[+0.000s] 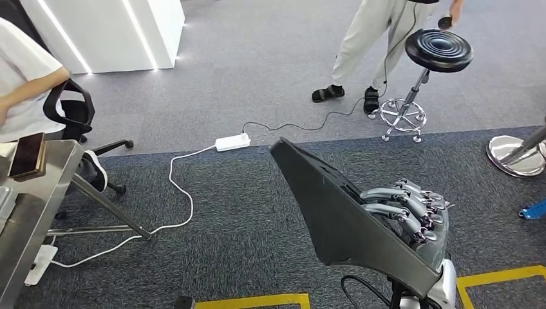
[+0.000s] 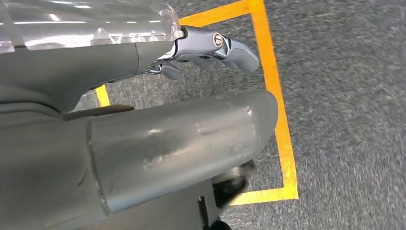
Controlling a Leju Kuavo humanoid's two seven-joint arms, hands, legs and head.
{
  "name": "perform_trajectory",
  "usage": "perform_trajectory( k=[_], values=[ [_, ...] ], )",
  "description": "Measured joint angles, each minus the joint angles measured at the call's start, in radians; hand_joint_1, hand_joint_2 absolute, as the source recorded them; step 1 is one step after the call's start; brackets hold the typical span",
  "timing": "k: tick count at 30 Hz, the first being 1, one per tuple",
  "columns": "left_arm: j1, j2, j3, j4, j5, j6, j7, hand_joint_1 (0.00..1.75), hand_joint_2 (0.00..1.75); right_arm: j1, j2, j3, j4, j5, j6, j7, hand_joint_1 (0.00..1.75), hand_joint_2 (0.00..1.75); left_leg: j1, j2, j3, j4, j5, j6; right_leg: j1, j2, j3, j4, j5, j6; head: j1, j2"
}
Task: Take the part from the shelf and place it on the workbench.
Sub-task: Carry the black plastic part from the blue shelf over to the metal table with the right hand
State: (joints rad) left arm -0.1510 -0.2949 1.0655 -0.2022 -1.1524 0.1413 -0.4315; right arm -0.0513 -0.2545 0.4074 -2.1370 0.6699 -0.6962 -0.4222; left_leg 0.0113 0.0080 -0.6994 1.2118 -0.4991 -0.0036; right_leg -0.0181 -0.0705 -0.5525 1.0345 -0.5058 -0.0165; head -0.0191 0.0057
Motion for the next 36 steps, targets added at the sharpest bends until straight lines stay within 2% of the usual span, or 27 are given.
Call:
perform_trajectory(
  k=[2,3,4,6,7,9,10,11,12,13,14,15,17,18,19,21,22,23,25,26,27,28,29,30,32,34,36],
  values=[
    [-0.001,0.000,0.000,0.000,0.000,-0.004,-0.003,0.00,0.00,-0.005,0.000,0.000,0.000,0.000,0.000,0.002,1.75,1.75,-0.008,0.041,0.068,-0.129,0.048,0.009,0.004,-0.019,0.009,0.000,-0.009,0.009,0.000,0.000],
    [-0.002,-0.001,0.000,0.000,0.000,-0.005,-0.005,0.00,0.00,-0.008,0.000,-0.001,0.000,0.000,0.000,0.004,1.75,1.75,-0.013,0.054,0.085,-0.164,0.056,0.015,0.006,-0.028,0.012,0.000,-0.012,0.014,0.000,0.000],
    [-0.003,-0.001,0.000,0.000,0.000,-0.007,-0.007,0.00,0.00,-0.011,0.000,-0.002,0.001,0.000,0.000,0.005,1.75,1.75,-0.019,0.057,0.088,-0.174,0.053,0.020,0.007,-0.036,0.014,-0.001,-0.013,0.020,0.000,0.000],
    [-0.001,-0.001,0.000,0.000,0.000,-0.009,-0.009,0.00,0.00,-0.017,0.000,-0.003,0.001,0.000,0.000,0.008,1.75,1.75,-0.020,0.034,0.089,-0.184,0.057,0.031,0.006,-0.048,0.020,-0.004,-0.017,0.031,0.000,0.000],
    [-0.001,-0.002,0.000,0.000,0.000,-0.010,-0.010,0.00,0.00,-0.019,0.000,-0.005,0.002,0.001,0.000,0.010,1.75,1.75,-0.017,0.023,0.093,-0.192,0.061,0.038,0.003,-0.035,0.020,0.003,-0.026,0.036,0.000,0.000],
    [-0.004,-0.003,0.000,0.000,-0.001,-0.014,-0.011,0.00,0.00,-0.020,-0.001,-0.012,0.002,0.002,0.000,0.015,1.75,1.75,-0.011,0.000,0.102,-0.205,0.067,0.049,-0.001,0.017,-0.009,0.071,-0.068,0.041,0.001,0.000],
    [-0.006,-0.004,0.000,0.000,-0.002,-0.016,-0.012,0.00,0.00,-0.019,-0.001,-0.017,0.003,0.002,-0.001,0.018,1.75,1.75,-0.012,-0.011,0.102,-0.206,0.067,0.053,-0.002,0.043,-0.041,0.132,-0.097,0.042,0.001,0.000],
    [-0.007,-0.004,0.000,0.000,-0.002,-0.018,-0.012,0.00,0.00,-0.017,-0.002,-0.022,0.003,0.002,-0.001,0.021,1.75,1.75,-0.013,-0.023,0.102,-0.205,0.067,0.055,-0.002,0.056,-0.077,0.196,-0.121,0.043,0.001,0.000],
    [-0.007,-0.004,0.000,0.000,-0.002,-0.020,-0.012,0.00,0.00,-0.015,-0.003,-0.028,0.004,0.002,0.000,0.023,1.75,1.75,-0.014,-0.037,0.102,-0.204,0.066,0.056,-0.002,0.062,-0.108,0.243,-0.131,0.044,0.001,0.000],
    [-0.007,-0.004,0.000,0.000,-0.002,-0.022,-0.011,0.00,0.00,-0.013,-0.005,-0.035,0.004,0.002,0.000,0.026,1.75,1.75,-0.014,-0.052,0.103,-0.201,0.064,0.056,-0.003,0.065,-0.124,0.258,-0.120,0.045,0.001,0.000],
    [-0.006,-0.004,0.000,0.000,-0.002,-0.023,-0.011,0.00,0.00,-0.011,-0.008,-0.044,0.004,0.001,0.000,0.029,1.75,1.75,-0.014,-0.067,0.103,-0.197,0.062,0.055,-0.004,0.067,-0.123,0.237,-0.090,0.045,0.001,0.000],
    [-0.006,-0.005,0.000,0.000,-0.002,-0.024,-0.011,0.00,0.00,-0.011,-0.010,-0.052,0.005,0.000,0.000,0.031,1.75,1.75,-0.013,-0.082,0.103,-0.192,0.059,0.053,-0.006,0.076,-0.105,0.183,-0.046,0.045,0.001,0.000],
    [-0.007,-0.006,0.000,0.000,-0.002,-0.025,-0.011,0.00,0.00,-0.009,-0.013,-0.069,0.005,-0.001,0.000,0.035,1.75,1.75,-0.012,-0.108,0.100,-0.178,0.051,0.045,-0.012,0.121,-0.061,0.070,0.012,0.045,0.001,0.000],
    [-0.008,-0.006,0.000,0.000,-0.002,-0.026,-0.012,0.00,0.00,-0.008,-0.015,-0.077,0.006,-0.002,0.000,0.037,1.75,1.75,-0.011,-0.119,0.096,-0.173,0.050,0.040,-0.013,0.141,-0.048,0.038,0.022,0.044,0.001,0.000],
    [-0.008,-0.006,0.000,0.000,-0.002,-0.027,-0.012,0.00,0.00,-0.006,-0.017,-0.085,0.006,-0.003,0.000,0.040,1.75,1.75,-0.010,-0.130,0.092,-0.171,0.050,0.035,-0.012,0.153,-0.045,0.027,0.020,0.043,0.001,0.000],
    [-0.007,-0.006,0.000,0.000,-0.003,-0.030,-0.012,0.00,0.00,-0.003,-0.020,-0.101,0.007,-0.008,0.000,0.045,1.75,1.75,-0.008,-0.149,0.086,-0.174,0.052,0.024,-0.011,0.137,-0.042,0.022,0.022,0.036,0.001,0.000],
    [-0.006,-0.006,0.000,0.000,-0.003,-0.033,-0.012,0.00,0.00,-0.002,-0.020,-0.110,0.007,-0.011,0.000,0.049,1.75,1.75,-0.009,-0.139,0.083,-0.168,0.048,0.020,-0.012,0.125,-0.038,0.017,0.023,0.030,0.001,0.000],
    [-0.006,-0.006,0.000,0.000,-0.004,-0.036,-0.011,0.00,0.00,0.000,-0.021,-0.121,0.007,-0.016,0.000,0.051,1.75,1.75,-0.010,-0.117,0.074,-0.147,0.035,0.016,-0.013,0.111,-0.033,0.011,0.025,0.022,0.000,0.000],
    [-0.008,-0.006,0.000,0.000,-0.004,-0.039,-0.011,0.00,0.00,0.006,-0.024,-0.141,0.007,-0.022,-0.001,0.055,1.75,1.75,-0.011,-0.051,0.029,-0.050,-0.017,0.009,-0.009,0.082,-0.025,0.003,0.025,0.010,-0.001,0.000],
    [-0.009,-0.006,-0.001,0.000,-0.005,-0.040,-0.011,0.00,0.00,0.010,-0.025,-0.150,0.007,-0.025,-0.001,0.055,1.75,1.75,-0.009,-0.032,-0.003,0.015,-0.046,0.007,-0.006,0.066,-0.024,0.003,0.023,0.007,-0.002,0.000],
    [-0.009,-0.006,-0.001,0.000,-0.004,-0.040,-0.011,0.00,0.00,0.015,-0.025,-0.158,0.007,-0.026,-0.001,0.054,1.75,1.75,-0.007,-0.022,-0.030,0.068,-0.065,0.005,-0.004,0.051,-0.023,0.003,0.022,0.006,-0.001,0.000],
    [-0.009,-0.006,-0.001,0.000,-0.004,-0.040,-0.011,0.00,0.00,0.021,-0.026,-0.165,0.007,-0.027,-0.001,0.053,1.75,1.75,-0.005,-0.018,-0.044,0.094,-0.067,0.004,-0.003,0.037,-0.022,0.003,0.020,0.005,-0.002,0.000],
    [-0.008,-0.005,-0.001,0.000,-0.003,-0.040,-0.011,0.00,0.00,0.027,-0.026,-0.173,0.006,-0.029,-0.001,0.052,1.75,1.75,-0.005,-0.014,-0.037,0.082,-0.051,0.005,-0.002,0.024,-0.020,0.003,0.018,0.006,-0.002,0.000],
    [-0.007,-0.005,-0.001,0.000,-0.002,-0.040,-0.011,0.00,0.00,0.032,-0.026,-0.180,0.006,-0.030,-0.001,0.051,1.75,1.75,-0.005,-0.008,-0.011,0.033,-0.021,0.007,-0.002,0.011,-0.017,0.004,0.016,0.007,-0.002,0.000],
    [-0.008,-0.005,-0.001,0.000,-0.001,-0.039,-0.011,0.00,0.00,0.041,-0.026,-0.195,0.006,-0.032,0.000,0.049,1.75,1.75,-0.013,0.030,0.061,-0.105,0.034,0.016,0.001,-0.010,-0.009,0.004,0.009,0.014,-0.002,0.000],
    [-0.010,-0.005,-0.001,0.000,0.000,-0.039,-0.012,0.00,0.00,0.050,-0.026,-0.210,0.006,-0.033,-0.001,0.046,1.75,1.75,-0.023,0.056,0.096,-0.175,0.049,0.025,0.004,-0.029,-0.004,0.004,0.004,0.023,-0.001,0.000],
    [-0.008,-0.004,-0.001,0.000,0.001,-0.039,-0.012,0.00,0.00,0.055,-0.026,-0.223,0.005,-0.034,0.000,0.045,1.75,1.75,-0.027,0.039,0.096,-0.182,0.049,0.034,0.005,-0.047,0.001,0.000,0.002,0.033,-0.001,0.000]
  ],
)
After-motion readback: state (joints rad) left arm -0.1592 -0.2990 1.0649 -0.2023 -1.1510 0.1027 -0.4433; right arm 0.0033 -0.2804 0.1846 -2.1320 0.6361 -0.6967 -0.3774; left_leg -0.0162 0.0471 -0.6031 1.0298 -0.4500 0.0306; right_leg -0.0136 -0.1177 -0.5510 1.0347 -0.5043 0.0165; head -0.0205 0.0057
